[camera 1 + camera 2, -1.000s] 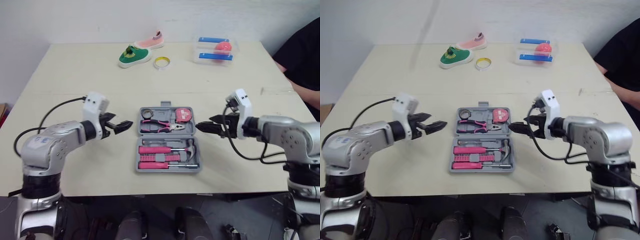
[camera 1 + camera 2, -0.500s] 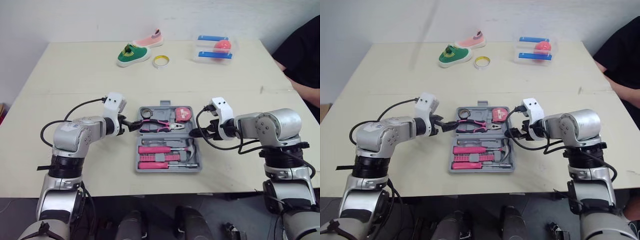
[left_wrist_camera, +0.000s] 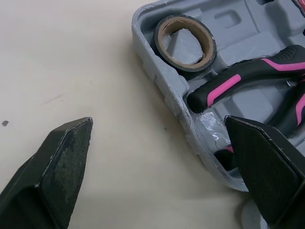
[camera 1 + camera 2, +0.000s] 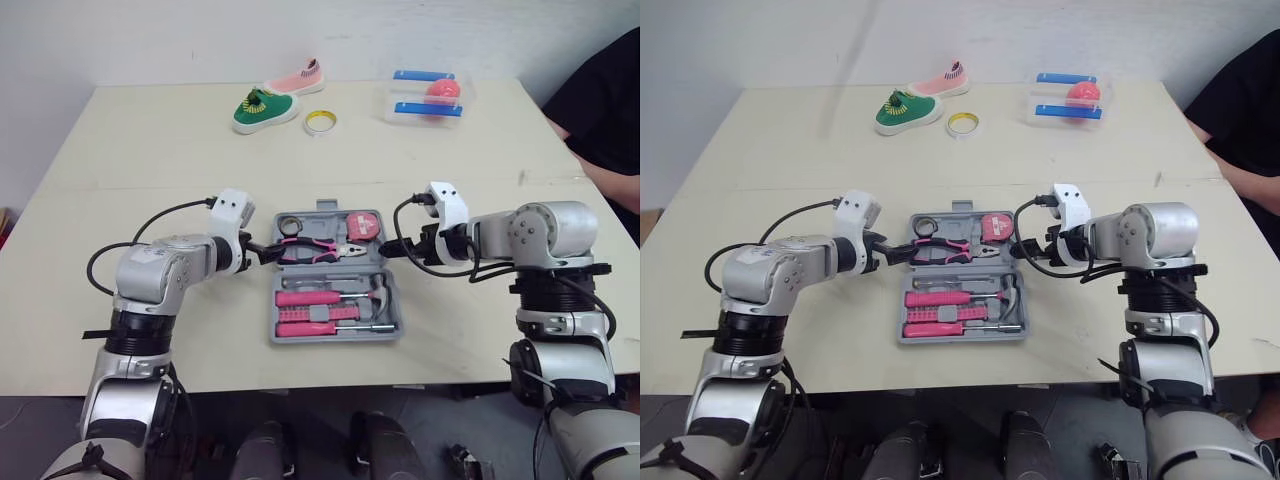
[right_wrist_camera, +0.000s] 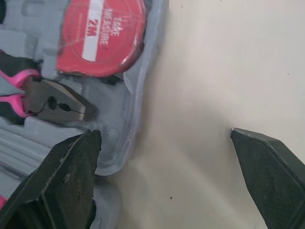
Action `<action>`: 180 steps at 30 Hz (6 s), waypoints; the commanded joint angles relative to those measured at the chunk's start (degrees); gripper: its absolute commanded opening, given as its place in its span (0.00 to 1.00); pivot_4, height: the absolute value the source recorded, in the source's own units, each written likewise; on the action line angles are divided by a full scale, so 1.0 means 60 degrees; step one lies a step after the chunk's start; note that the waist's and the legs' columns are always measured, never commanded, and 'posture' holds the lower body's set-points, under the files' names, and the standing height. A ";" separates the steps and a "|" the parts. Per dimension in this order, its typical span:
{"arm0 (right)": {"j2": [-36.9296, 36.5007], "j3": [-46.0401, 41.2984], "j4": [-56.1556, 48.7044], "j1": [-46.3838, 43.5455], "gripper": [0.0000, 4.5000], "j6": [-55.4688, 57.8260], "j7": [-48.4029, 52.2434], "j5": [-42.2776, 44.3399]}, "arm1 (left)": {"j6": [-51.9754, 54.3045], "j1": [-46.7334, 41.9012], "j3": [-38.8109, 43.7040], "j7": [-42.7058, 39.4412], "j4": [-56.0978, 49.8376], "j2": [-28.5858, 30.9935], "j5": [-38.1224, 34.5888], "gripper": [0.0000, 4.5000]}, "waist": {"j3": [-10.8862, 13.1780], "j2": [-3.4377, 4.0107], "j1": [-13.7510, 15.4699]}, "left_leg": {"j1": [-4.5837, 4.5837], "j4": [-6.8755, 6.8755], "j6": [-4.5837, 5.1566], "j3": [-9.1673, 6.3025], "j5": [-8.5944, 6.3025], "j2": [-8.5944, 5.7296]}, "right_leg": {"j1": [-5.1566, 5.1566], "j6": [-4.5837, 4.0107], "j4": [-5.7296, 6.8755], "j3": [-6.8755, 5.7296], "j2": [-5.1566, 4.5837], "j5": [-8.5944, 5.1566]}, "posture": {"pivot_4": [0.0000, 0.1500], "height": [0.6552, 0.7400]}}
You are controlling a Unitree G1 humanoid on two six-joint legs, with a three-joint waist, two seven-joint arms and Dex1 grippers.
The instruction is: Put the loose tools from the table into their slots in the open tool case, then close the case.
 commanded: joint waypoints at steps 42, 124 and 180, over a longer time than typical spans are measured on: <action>0.0764 0.0497 -0.2821 0.4726 0.00 -1.0325 0.2669 -0.1722 | -0.9128 0.1450 0.0534 -0.1135 0.1353 -0.0686 0.2020 0.00 | -0.0011 -0.0025 0.0006 | -0.0007 -0.0009 -0.0011 0.0043 -0.0014 0.0016 | -0.0023 0.0000 -0.0021 0.0019 0.0044 0.0001 | 1.00 1.00; -0.0663 0.2658 -0.1641 0.5825 0.00 -1.2861 0.4848 -0.3122 | -0.9116 0.4131 -0.0066 -0.5456 0.0149 0.1077 0.1478 0.01 | -0.0001 -0.0104 -0.0012 | 0.0160 0.0016 0.0002 -0.0037 -0.0063 0.0030 | 0.0172 -0.0024 -0.0073 -0.0027 -0.0064 -0.0005 | 1.00 1.00; 0.0320 0.2999 -0.1211 0.5408 0.00 -1.3861 0.4721 -0.3799 | -0.7788 0.1755 -0.3450 -0.5131 0.1285 -0.0402 0.3048 0.01 | -0.0111 -0.0080 0.0021 | 0.0193 0.0019 0.0012 -0.0032 -0.0067 0.0028 | 0.0207 -0.0019 -0.0079 -0.0033 -0.0058 -0.0002 | 1.00 1.00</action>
